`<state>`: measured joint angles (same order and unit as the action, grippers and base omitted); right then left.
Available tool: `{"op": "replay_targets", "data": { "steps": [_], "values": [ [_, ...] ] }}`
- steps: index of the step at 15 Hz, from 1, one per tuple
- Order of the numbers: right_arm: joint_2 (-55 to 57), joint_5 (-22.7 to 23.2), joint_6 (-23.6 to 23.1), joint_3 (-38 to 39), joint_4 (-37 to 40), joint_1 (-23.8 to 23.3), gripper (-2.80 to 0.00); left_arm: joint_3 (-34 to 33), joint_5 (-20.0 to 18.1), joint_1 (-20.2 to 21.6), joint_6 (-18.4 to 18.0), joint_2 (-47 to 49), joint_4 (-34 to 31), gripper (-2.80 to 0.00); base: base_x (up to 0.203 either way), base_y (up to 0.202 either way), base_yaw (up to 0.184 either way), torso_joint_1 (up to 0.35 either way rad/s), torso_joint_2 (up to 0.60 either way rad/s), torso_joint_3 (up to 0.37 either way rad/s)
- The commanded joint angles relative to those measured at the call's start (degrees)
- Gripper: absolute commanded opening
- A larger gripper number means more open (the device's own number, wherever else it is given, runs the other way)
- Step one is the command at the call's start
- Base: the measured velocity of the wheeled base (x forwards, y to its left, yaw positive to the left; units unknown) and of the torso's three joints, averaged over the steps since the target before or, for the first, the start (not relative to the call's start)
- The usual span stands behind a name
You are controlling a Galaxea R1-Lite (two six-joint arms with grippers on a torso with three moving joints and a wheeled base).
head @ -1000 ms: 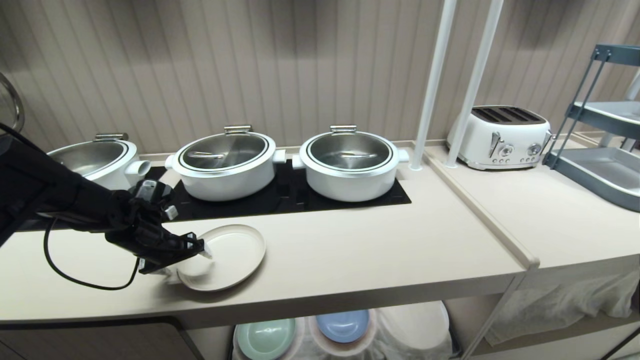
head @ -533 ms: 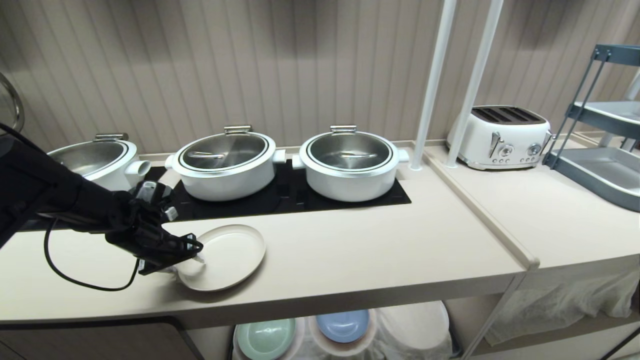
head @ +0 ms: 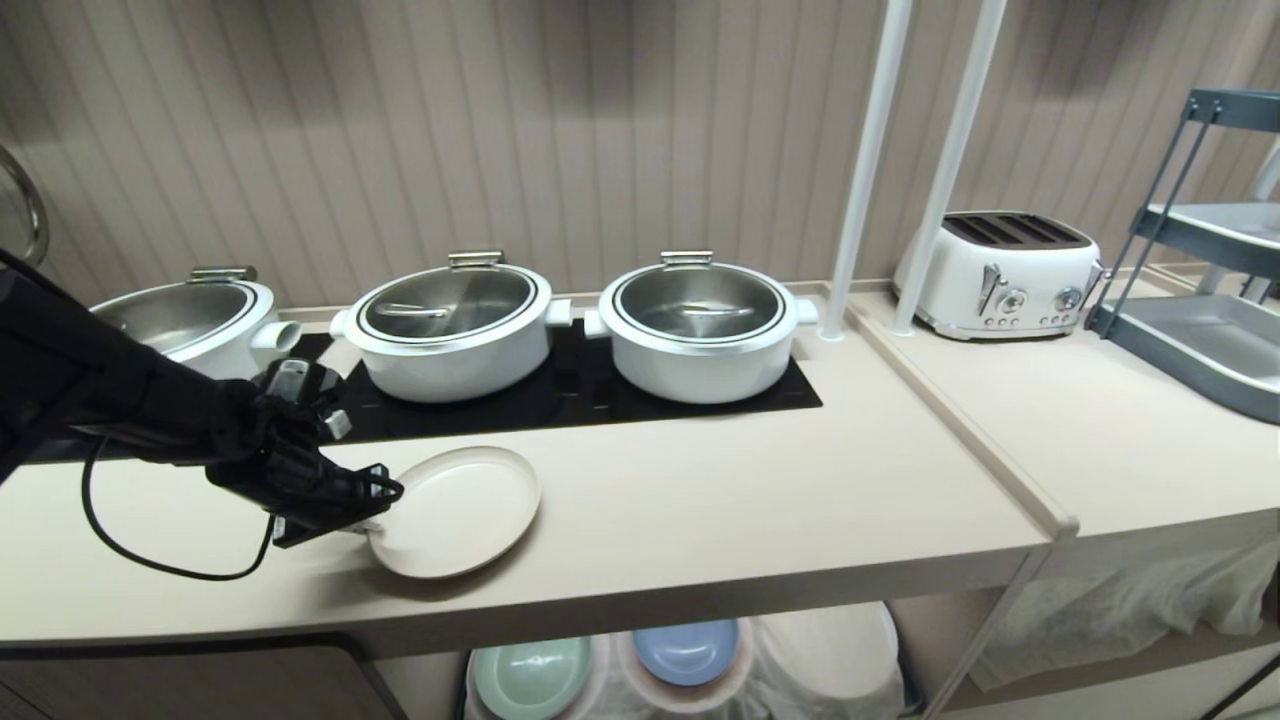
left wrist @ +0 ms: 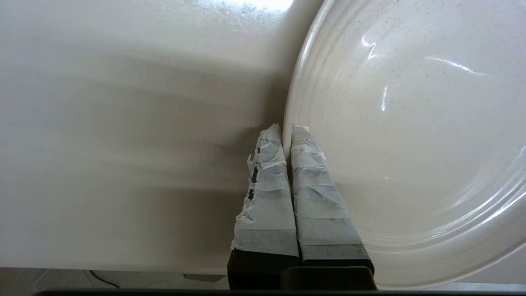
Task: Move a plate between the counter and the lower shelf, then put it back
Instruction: Pick up the plate
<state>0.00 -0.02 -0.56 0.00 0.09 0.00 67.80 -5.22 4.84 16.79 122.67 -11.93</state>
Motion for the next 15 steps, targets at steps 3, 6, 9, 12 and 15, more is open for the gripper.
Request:
{"op": "replay_targets", "data": {
  "steps": [3,6,9,12,15],
  "values": [
    [0.0,0.0,0.0,0.0,0.0,0.0,-2.80,-1.0,-0.1,0.0,0.2,-1.7,-0.2,-2.80,0.000,0.000,0.000,0.000,0.00,0.000],
    [0.0,0.0,-0.1,0.0,0.0,0.0,-2.80,-3.2,-0.1,0.2,0.6,-4.0,-0.2,-2.80,0.000,0.000,0.000,0.000,0.00,0.000],
    [0.0,0.0,-0.1,0.0,0.0,0.0,-2.80,-5.4,-0.1,0.4,2.0,-6.8,-0.3,-2.80,0.000,0.000,0.000,0.000,0.00,0.000],
    [0.0,0.0,-0.1,0.0,0.0,0.0,-2.80,-8.4,-0.3,0.3,3.5,-10.7,-0.4,-2.80,0.000,0.000,0.000,0.000,0.00,0.000],
    [0.0,0.0,-0.1,0.0,0.0,0.0,-2.80,-12.6,-0.7,1.1,3.9,-14.9,-0.6,-2.80,0.000,0.000,0.000,0.000,0.00,0.000]
  ]
}}
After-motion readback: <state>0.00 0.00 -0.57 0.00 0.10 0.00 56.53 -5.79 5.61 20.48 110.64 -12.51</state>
